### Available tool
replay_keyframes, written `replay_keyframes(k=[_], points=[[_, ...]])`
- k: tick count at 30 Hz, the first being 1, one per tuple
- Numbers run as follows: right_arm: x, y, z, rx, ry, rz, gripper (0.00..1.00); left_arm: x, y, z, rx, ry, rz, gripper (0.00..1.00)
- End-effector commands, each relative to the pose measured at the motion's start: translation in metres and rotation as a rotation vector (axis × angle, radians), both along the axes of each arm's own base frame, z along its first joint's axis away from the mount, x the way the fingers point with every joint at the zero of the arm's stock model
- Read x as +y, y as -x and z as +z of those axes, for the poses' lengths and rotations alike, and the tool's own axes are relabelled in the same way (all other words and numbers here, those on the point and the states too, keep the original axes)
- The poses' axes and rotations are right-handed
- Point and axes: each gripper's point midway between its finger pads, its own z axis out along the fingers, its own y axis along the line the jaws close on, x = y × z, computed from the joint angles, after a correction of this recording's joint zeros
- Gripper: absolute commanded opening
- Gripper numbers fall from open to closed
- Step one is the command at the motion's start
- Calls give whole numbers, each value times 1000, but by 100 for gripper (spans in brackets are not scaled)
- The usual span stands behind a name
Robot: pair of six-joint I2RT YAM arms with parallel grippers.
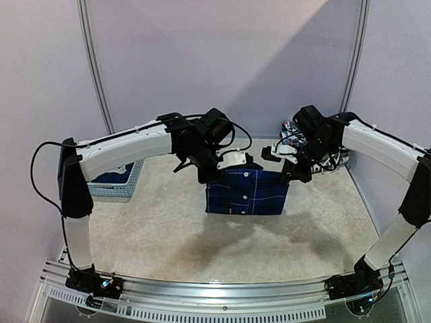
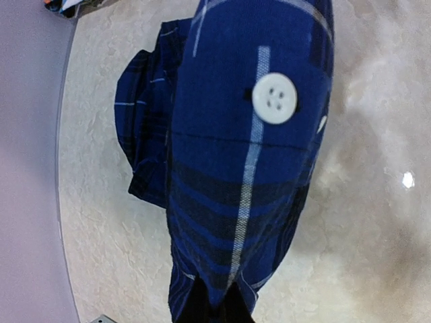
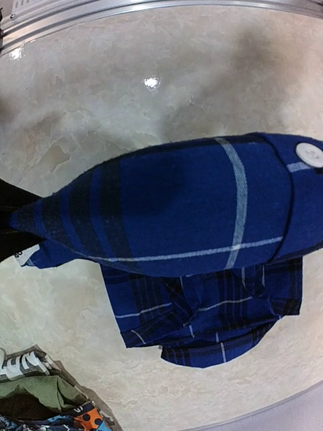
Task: Fold and stack the mixed laundry pile
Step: Fold the 2/3-rectangle-folded shirt at the center of the board.
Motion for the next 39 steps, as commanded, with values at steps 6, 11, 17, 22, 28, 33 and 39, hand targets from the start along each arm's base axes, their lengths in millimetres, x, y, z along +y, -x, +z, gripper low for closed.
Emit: replay_keyframes(k=[6, 11, 17, 22, 28, 33, 39], points=[[0, -87, -6, 55, -65, -118, 3, -8, -89, -8, 22, 142, 118, 0], [-1, -172, -23, -43, -91, -252, 5, -12, -165, -38, -84, 178, 200, 0], [-1, -325, -37, -214, -247, -553, 75, 14, -283, -21, -507, 383, 546, 77], [-11, -318, -32, -189, -348, -651, 85, 25, -279, 40, -660, 459, 622, 79], [-10, -259, 8, -84, -424, -615, 87, 33, -237, 71, -624, 566, 660, 80], [-19, -225, -6, -39, -390, -625, 94, 23, -190, 61, -397, 664, 614, 79], [-10, -203, -4, 30, -432, -559, 83, -12, -152, 33, -86, 738, 502, 69]])
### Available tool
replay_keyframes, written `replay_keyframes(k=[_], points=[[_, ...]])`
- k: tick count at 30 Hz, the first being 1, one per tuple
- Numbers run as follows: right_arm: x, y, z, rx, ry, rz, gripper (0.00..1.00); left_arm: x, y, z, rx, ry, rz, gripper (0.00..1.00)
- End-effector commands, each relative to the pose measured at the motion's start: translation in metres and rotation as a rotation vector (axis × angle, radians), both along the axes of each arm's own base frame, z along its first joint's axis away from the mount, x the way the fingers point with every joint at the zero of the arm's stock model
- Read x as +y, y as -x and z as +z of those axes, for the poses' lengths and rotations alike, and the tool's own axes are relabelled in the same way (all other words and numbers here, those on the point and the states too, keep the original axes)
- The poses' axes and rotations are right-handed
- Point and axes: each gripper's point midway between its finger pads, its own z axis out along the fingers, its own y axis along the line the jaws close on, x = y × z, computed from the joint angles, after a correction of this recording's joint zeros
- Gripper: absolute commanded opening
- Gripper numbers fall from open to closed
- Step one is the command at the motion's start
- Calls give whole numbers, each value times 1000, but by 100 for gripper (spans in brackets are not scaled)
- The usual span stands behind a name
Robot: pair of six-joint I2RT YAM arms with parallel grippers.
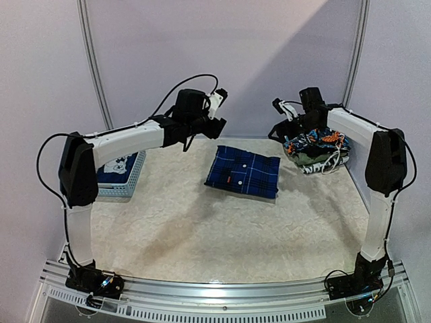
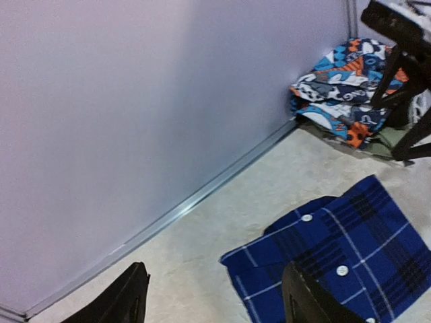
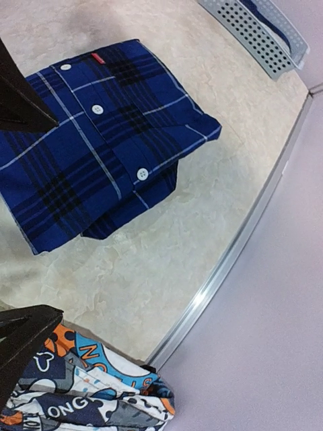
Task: Fold and stack the mixed laundry pile
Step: Fold the 2/3-rectangle-folded shirt at the center of the board.
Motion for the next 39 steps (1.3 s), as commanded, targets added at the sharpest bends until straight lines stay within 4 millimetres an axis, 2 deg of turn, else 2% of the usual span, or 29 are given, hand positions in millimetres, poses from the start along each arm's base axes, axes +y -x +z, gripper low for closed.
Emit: replay_keyframes(k=[1, 3, 4, 7, 9, 10, 11, 14, 15, 17, 18, 22, 25, 27, 29, 31, 32, 33, 34, 35, 38, 39], points=[[16, 22, -26, 116, -67, 86, 76, -37, 35, -62, 272, 113, -187, 67], [26, 28, -29, 162, -111, 133, 65, -49, 35, -70, 317, 187, -220, 63], [29, 29, -37, 196, -129, 141, 62, -54, 31, -74, 339, 228, -226, 63], [37, 27, -55, 276, -185, 132, 59, -64, 9, -95, 423, 339, -195, 64], [38, 21, -68, 326, -203, 92, 58, -68, -9, -117, 499, 417, -146, 64], [37, 17, -74, 339, -201, 69, 58, -67, -18, -118, 514, 463, -121, 64], [36, 13, -87, 373, -198, 41, 58, -68, -28, -128, 530, 498, -98, 64], [31, -1, -108, 429, -193, -41, 58, -58, -56, -153, 547, 572, 6, 64], [30, -5, -125, 473, -199, -64, 58, -54, -64, -163, 552, 594, 44, 64], [26, -14, -140, 534, -234, -134, 57, -43, -81, -183, 574, 661, 125, 64], [23, -17, -155, 567, -250, -164, 58, -36, -88, -194, 596, 699, 169, 64], [20, -22, -177, 627, -283, -226, 59, -17, -108, -231, 679, 871, 292, 64], [19, -21, -190, 664, -289, -244, 61, -12, -115, -235, 692, 979, 308, 64], [19, -18, -193, 677, -287, -235, 62, -12, -117, -226, 686, 998, 287, 64], [21, -17, -182, 660, -287, -204, 65, -13, -117, -205, 651, 986, 248, 64], [17, -20, -163, 596, -256, -182, 70, -10, -117, -173, 584, 953, 214, 64], [14, -22, -141, 537, -243, -166, 73, -6, -115, -161, 551, 925, 209, 64], [9, -24, -130, 495, -220, -168, 76, -3, -113, -144, 509, 898, 197, 65], [4, -26, -110, 439, -207, -158, 78, 1, -111, -128, 475, 872, 193, 65], [0, -26, -83, 385, -207, -153, 80, 6, -108, -112, 444, 842, 188, 65], [-10, -18, -40, 270, -162, -118, 87, 21, -92, -78, 388, 743, 200, 66], [-13, -12, -20, 215, -148, -100, 88, 27, -85, -73, 374, 710, 216, 66]])
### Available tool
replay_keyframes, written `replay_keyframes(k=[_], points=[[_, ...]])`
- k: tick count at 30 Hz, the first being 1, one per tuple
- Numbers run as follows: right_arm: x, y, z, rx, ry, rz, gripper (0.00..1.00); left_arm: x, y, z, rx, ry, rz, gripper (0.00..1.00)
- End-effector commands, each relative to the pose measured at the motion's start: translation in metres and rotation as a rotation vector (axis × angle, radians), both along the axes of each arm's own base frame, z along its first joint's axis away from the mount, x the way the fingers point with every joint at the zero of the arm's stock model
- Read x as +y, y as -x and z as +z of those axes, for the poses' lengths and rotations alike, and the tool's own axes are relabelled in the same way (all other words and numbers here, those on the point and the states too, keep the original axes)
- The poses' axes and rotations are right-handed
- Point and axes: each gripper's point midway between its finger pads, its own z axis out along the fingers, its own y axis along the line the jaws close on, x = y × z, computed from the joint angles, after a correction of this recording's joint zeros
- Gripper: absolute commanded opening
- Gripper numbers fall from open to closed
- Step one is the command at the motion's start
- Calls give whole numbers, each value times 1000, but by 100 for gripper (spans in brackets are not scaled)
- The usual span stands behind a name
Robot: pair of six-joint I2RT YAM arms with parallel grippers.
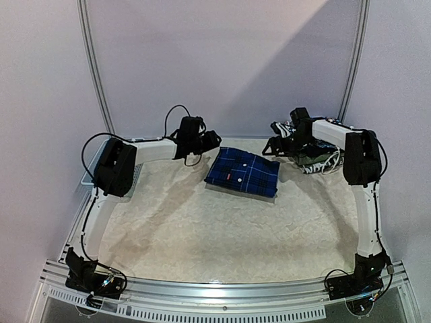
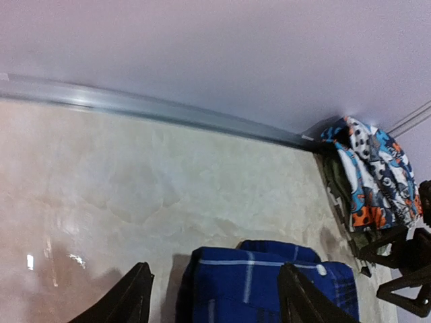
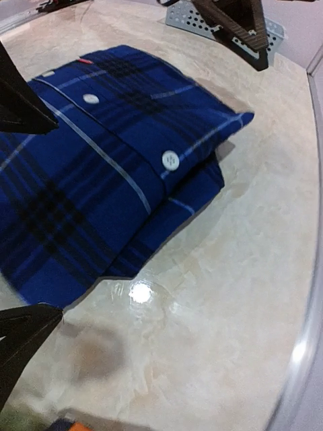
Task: Fold and stack the mixed laundry pile
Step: Fold the 2/3-rectangle-folded shirt at the center of the board, then pick up the square-folded shirt from the center of the board.
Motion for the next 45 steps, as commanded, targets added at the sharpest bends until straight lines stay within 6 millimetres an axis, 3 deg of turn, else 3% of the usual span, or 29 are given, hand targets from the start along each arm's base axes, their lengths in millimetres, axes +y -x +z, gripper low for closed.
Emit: replay_keyframes(k=[1, 3, 5, 8, 13, 19, 20, 22, 29, 35, 45], points=[[-24, 10, 104, -280, 87, 42, 90, 24, 21, 110, -194, -144, 12, 66], [-29, 24, 127, -357, 124, 69, 93, 35, 36, 112, -178, -226, 11, 67], [-30, 38, 130, -385, 185, 99, 94, 46, 48, 106, -123, -289, 11, 67], [-21, 63, 118, -385, 280, 180, 95, 55, 68, 87, -7, -308, -4, 69], [9, 98, 86, -352, 379, 318, 90, 38, 94, 53, 167, -170, -125, 70], [30, 101, 53, -241, 367, 340, 91, 24, 98, 24, 257, -18, -149, 77], [32, 101, 49, -220, 356, 342, 91, 22, 97, 19, 270, 18, -147, 94], [36, 101, 30, -163, 346, 349, 92, 19, 95, 8, 302, 62, -142, 99], [36, 95, -10, -106, 386, 370, 92, 18, 86, -32, 399, 53, -115, 99], [36, 95, -36, -56, 403, 397, 91, 8, 86, -71, 520, 153, -149, 99], [43, 93, -57, -28, 382, 420, 90, -20, 105, -99, 691, 293, -266, 86]])
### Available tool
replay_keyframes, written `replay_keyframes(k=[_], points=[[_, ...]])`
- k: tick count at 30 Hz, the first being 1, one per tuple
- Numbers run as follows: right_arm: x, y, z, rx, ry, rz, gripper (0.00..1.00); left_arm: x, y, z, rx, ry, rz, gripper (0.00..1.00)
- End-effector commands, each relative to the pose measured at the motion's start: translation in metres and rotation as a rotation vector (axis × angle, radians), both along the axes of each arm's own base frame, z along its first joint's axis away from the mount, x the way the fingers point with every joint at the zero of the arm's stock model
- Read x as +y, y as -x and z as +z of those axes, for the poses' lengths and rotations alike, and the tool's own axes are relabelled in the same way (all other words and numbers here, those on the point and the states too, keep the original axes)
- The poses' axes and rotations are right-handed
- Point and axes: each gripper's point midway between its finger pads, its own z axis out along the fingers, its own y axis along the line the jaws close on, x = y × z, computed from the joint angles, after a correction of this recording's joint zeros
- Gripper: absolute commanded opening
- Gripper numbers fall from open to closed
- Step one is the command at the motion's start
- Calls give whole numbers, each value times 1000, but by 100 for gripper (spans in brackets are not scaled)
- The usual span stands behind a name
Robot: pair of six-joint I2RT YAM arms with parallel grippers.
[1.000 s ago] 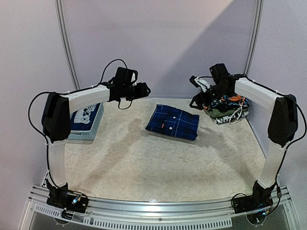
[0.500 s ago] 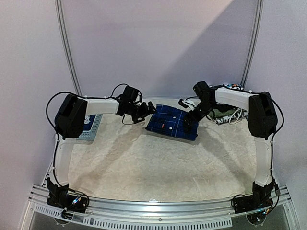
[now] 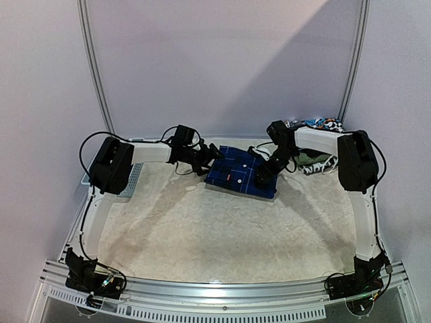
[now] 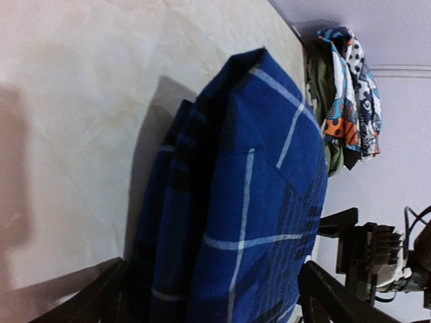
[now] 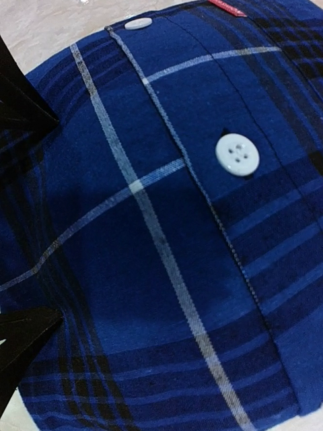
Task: Fold and stack the mixed laundry pile
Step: Pick up the square-folded shirt from the center of the board, then turn over the square-folded shirt at the center of the board.
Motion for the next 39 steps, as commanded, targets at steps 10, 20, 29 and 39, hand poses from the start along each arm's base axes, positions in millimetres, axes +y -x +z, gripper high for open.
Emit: replay_keyframes(k=[10, 20, 29, 39], points=[[7, 1, -23, 40, -3, 20, 90, -27, 29, -45, 227, 95, -183, 51], [3, 10, 25, 0, -24, 40, 89, 10, 18, 23, 33, -29, -156, 0], [-29, 39, 134, -145, -126, 7, 91, 85, 51, 89, 17, -375, -157, 0], [-52, 59, 159, -204, -126, 0, 91, 187, 62, 160, -26, -776, -31, 0]])
